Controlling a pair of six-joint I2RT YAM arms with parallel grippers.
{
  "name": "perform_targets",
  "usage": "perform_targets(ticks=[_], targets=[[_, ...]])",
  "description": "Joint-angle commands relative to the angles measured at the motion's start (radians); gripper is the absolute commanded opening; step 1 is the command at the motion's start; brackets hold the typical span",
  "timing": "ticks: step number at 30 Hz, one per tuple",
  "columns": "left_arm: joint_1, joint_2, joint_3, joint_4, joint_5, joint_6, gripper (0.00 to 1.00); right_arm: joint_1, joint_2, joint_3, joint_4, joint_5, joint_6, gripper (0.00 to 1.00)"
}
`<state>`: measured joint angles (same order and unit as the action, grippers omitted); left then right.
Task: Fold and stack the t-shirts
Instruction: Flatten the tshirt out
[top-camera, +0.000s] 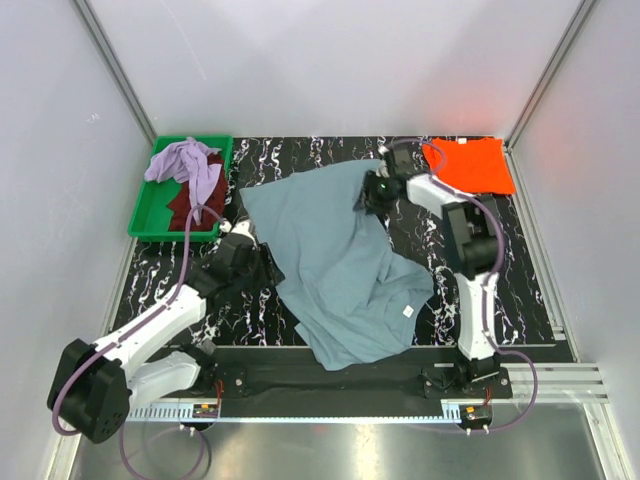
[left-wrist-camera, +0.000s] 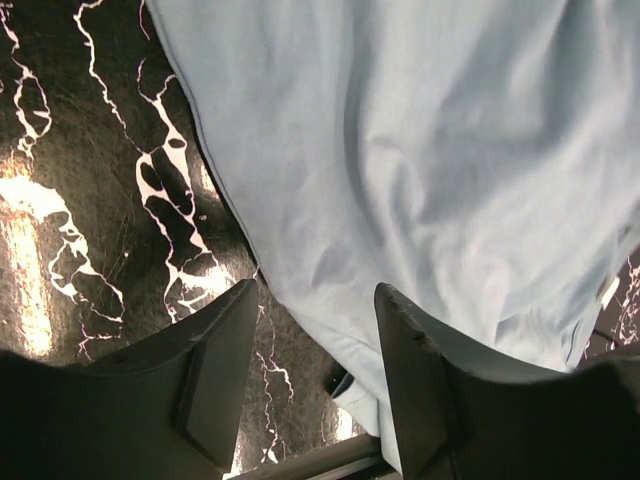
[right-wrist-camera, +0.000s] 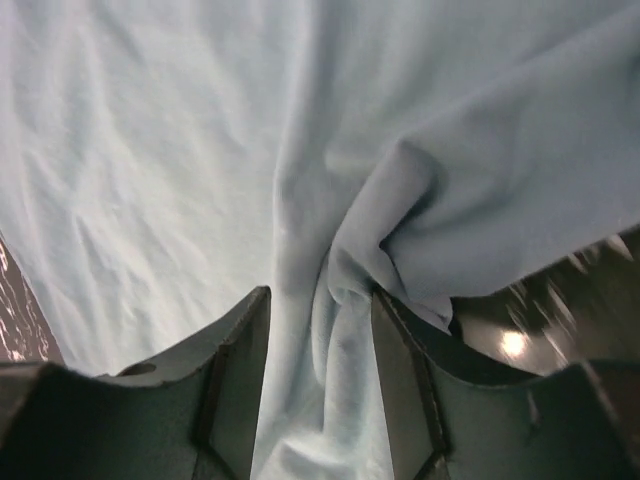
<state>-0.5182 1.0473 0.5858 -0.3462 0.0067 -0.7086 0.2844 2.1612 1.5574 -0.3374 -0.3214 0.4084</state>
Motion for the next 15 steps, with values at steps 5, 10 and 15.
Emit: perform_targets(ticks=[5, 10, 15], targets=[[-0.017, -0.032, -0.056, 0.053, 0.087, -0.002, 0.56, 0.117, 0.275, 0.604, -0.283, -0.016, -0.172, 0.53], [-0.063, -0.040, -0.073, 0.071, 0.111, 0.014, 0.57, 0.118, 0.188, 0.646, -0.360, 0.097, -0.155, 0.65], [-0.078, -0.020, -0.090, 0.147, 0.176, -0.012, 0.58, 0.118, -0.051, 0.512, -0.448, 0.313, -0.057, 0.70]])
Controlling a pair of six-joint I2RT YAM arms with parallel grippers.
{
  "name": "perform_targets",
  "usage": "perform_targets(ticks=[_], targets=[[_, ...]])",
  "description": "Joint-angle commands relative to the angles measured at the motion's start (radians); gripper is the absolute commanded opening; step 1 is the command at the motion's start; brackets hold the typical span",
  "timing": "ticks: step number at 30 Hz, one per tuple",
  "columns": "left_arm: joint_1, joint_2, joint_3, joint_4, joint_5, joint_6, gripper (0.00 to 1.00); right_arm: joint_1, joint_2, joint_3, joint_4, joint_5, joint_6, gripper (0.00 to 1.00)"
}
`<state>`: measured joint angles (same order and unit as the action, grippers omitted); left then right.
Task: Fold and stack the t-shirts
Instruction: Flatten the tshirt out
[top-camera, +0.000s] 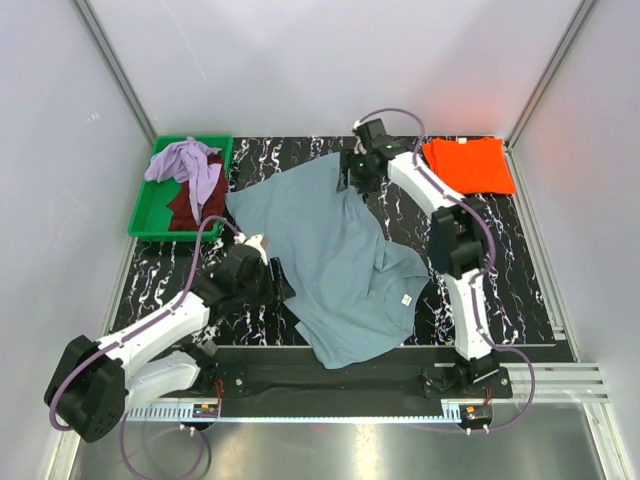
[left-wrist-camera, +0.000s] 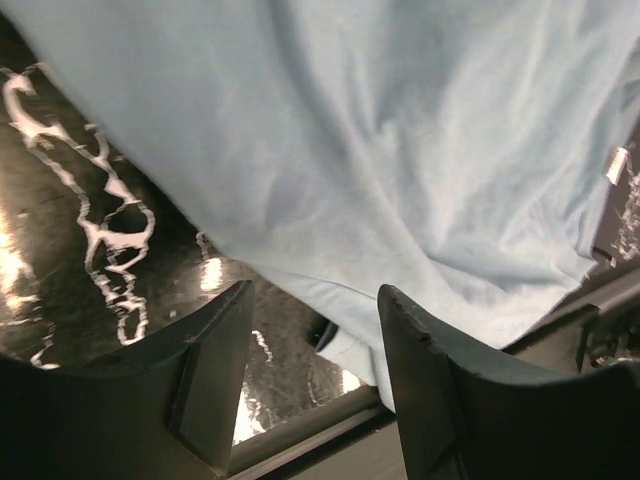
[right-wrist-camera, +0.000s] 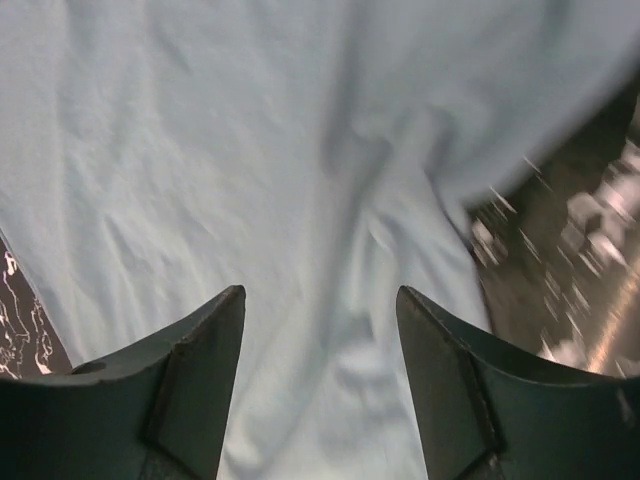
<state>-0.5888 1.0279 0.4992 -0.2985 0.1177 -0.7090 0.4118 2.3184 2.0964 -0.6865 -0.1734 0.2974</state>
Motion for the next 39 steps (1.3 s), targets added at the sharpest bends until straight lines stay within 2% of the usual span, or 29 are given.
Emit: perform_targets(ticks=[1, 2, 4, 5, 6, 8, 9, 12, 15, 18, 25, 29, 33, 39], targets=[[-0.014, 0.003, -0.001, 0.111, 0.069, -0.014, 0.58, -0.010, -0.241, -0.082, -0.117, 0.167, 0.071, 0.69], [-0.017, 0.004, -0.001, 0.113, 0.074, -0.015, 0.58, -0.011, -0.276, -0.120, -0.148, 0.185, 0.109, 0.67], [-0.026, 0.000, 0.004, 0.117, 0.076, -0.014, 0.58, -0.011, -0.402, -0.299, -0.139, 0.164, 0.144, 0.64], [-0.028, -0.003, 0.004, 0.114, 0.074, -0.010, 0.59, -0.010, -0.447, -0.373, -0.105, 0.132, 0.193, 0.59], [-0.029, -0.011, 0.006, 0.108, 0.074, -0.007, 0.59, -0.010, -0.535, -0.518, -0.084, 0.124, 0.219, 0.56], [-0.031, -0.018, 0.006, 0.096, 0.066, -0.001, 0.60, -0.008, -0.623, -0.655, -0.012, 0.085, 0.276, 0.49], [-0.031, -0.026, 0.007, 0.088, 0.066, 0.000, 0.60, -0.007, -0.698, -0.777, 0.010, 0.075, 0.290, 0.42], [-0.031, -0.049, 0.006, 0.075, 0.065, -0.004, 0.60, 0.005, -0.816, -0.932, 0.070, 0.063, 0.330, 0.34], [-0.031, -0.087, -0.005, 0.065, 0.059, -0.018, 0.60, 0.010, -0.884, -1.128, 0.119, 0.092, 0.368, 0.30], [-0.031, -0.126, -0.019, 0.055, 0.039, -0.030, 0.61, 0.012, -0.887, -1.208, 0.185, 0.143, 0.384, 0.28], [-0.031, -0.184, 0.004, -0.014, -0.003, -0.035, 0.61, 0.010, -0.729, -1.219, 0.355, 0.167, 0.353, 0.28], [-0.031, -0.216, 0.030, -0.057, -0.027, -0.032, 0.62, 0.010, -0.599, -1.107, 0.338, 0.218, 0.272, 0.28], [-0.031, -0.244, 0.041, -0.076, -0.052, -0.041, 0.63, 0.012, -0.428, -0.931, 0.306, 0.258, 0.148, 0.28], [-0.029, -0.230, 0.078, -0.109, -0.049, -0.037, 0.63, 0.001, -0.214, -0.456, 0.154, 0.394, -0.084, 0.29]])
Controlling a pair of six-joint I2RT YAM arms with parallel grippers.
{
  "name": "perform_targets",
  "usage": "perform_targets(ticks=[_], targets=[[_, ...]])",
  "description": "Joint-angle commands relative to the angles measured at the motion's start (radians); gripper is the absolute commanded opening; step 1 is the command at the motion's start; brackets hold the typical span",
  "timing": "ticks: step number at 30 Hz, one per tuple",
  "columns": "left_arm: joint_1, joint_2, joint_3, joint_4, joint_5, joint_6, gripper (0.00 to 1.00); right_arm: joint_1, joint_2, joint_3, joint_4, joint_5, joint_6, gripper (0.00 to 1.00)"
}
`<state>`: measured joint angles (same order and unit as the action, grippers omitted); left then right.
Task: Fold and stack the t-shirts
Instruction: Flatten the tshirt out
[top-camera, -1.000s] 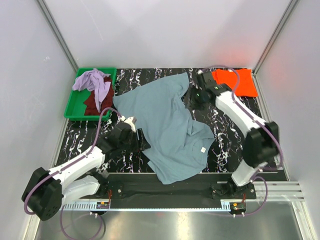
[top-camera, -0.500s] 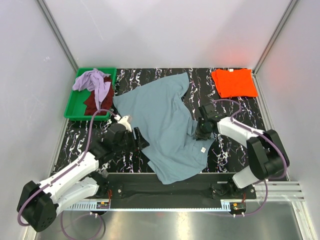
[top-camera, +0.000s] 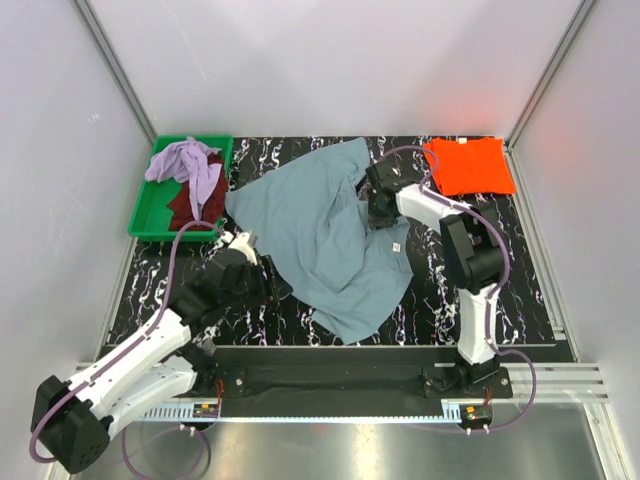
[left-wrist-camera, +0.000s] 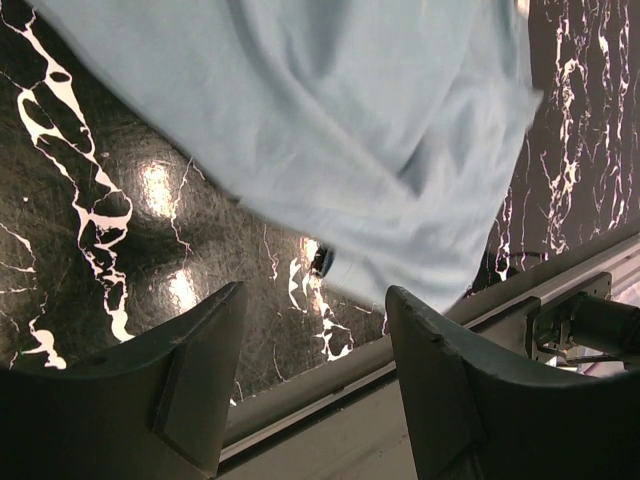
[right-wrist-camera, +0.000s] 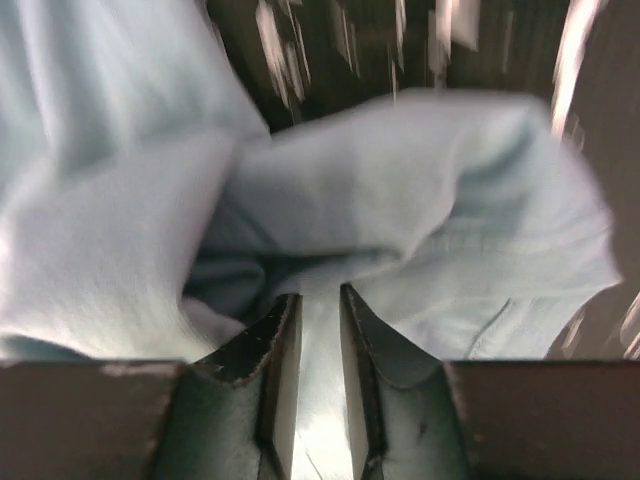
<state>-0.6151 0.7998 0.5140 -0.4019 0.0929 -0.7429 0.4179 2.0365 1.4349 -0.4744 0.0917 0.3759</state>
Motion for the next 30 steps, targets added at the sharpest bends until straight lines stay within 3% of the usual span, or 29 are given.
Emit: perform_targets(ticks=[1, 6, 9, 11, 17, 21, 24, 30], targets=[[-0.003, -0.002, 0.067, -0.011, -0.025, -0.001, 0.63, -0.010, 0.088, 0.258, -0.091, 0.144, -0.182, 0.31], [-0.005, 0.013, 0.080, 0.003, 0.004, -0.003, 0.63, -0.057, 0.218, 0.629, -0.280, 0.213, -0.210, 0.42], [-0.003, 0.030, 0.072, 0.014, 0.016, 0.000, 0.63, -0.053, 0.162, 0.655, -0.408, 0.215, -0.184, 0.44], [-0.003, 0.042, 0.058, 0.024, 0.018, -0.004, 0.63, -0.039, 0.072, 0.554, -0.386, 0.137, -0.144, 0.44], [-0.006, 0.145, -0.021, 0.179, 0.102, -0.055, 0.61, 0.074, -0.353, -0.015, -0.225, -0.119, 0.082, 0.38], [-0.026, 0.219, -0.057, 0.256, 0.110, -0.047, 0.61, 0.192, -0.600, -0.352, -0.167, -0.127, 0.236, 0.42], [-0.029, 0.289, -0.046, 0.288, 0.100, -0.029, 0.61, 0.262, -0.711, -0.497, -0.127, -0.127, 0.328, 0.49], [-0.031, 0.323, -0.017, 0.293, 0.073, -0.030, 0.63, 0.274, -0.766, -0.701, -0.029, -0.063, 0.408, 0.50]])
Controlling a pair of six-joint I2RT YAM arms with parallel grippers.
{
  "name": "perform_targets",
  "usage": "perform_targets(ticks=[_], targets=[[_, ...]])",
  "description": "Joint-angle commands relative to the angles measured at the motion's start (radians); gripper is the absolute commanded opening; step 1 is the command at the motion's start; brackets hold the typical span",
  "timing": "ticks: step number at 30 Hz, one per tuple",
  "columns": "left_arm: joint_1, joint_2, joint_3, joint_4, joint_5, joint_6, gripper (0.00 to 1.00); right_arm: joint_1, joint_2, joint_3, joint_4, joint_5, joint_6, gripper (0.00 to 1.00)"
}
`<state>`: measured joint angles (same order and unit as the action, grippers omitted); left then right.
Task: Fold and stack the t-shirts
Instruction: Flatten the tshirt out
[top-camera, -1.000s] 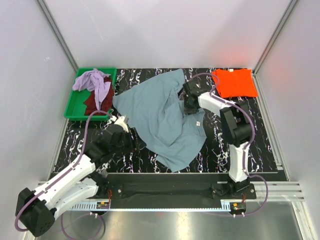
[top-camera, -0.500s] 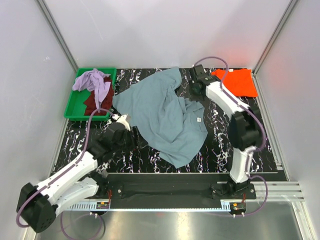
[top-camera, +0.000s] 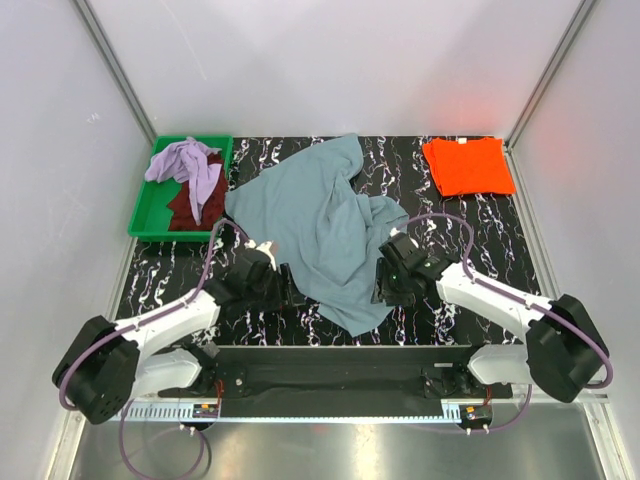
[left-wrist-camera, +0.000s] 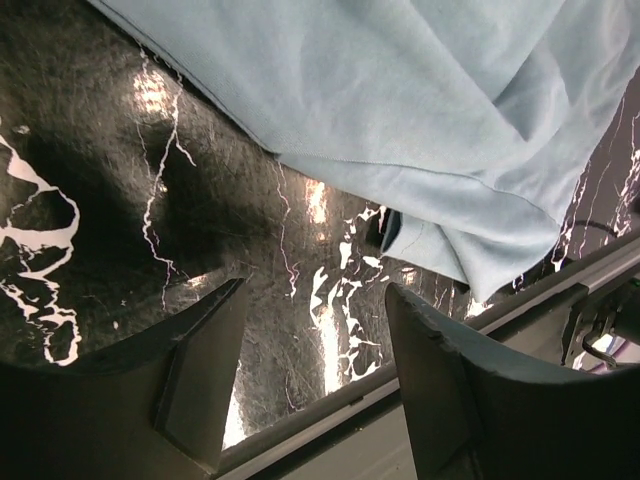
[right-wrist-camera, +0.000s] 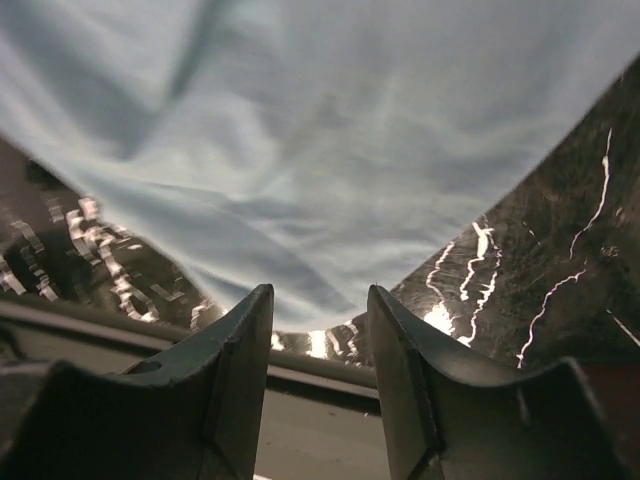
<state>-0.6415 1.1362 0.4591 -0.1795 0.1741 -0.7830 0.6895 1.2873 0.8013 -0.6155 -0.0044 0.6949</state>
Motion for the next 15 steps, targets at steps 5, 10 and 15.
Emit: perform_targets(ticks=[5, 10, 15], targets=[[-0.003, -0.076, 0.046, 0.014, -0.056, 0.011, 0.64, 0.004, 0.104, -0.081, 0.195, 0.075, 0.118, 0.51], [-0.003, -0.087, 0.039, 0.011, -0.056, 0.004, 0.64, -0.007, 0.273, 0.008, 0.132, 0.219, 0.101, 0.49], [-0.003, -0.084, 0.046, 0.011, -0.058, 0.002, 0.64, -0.192, 0.423, 0.093, 0.129, 0.199, 0.002, 0.45]])
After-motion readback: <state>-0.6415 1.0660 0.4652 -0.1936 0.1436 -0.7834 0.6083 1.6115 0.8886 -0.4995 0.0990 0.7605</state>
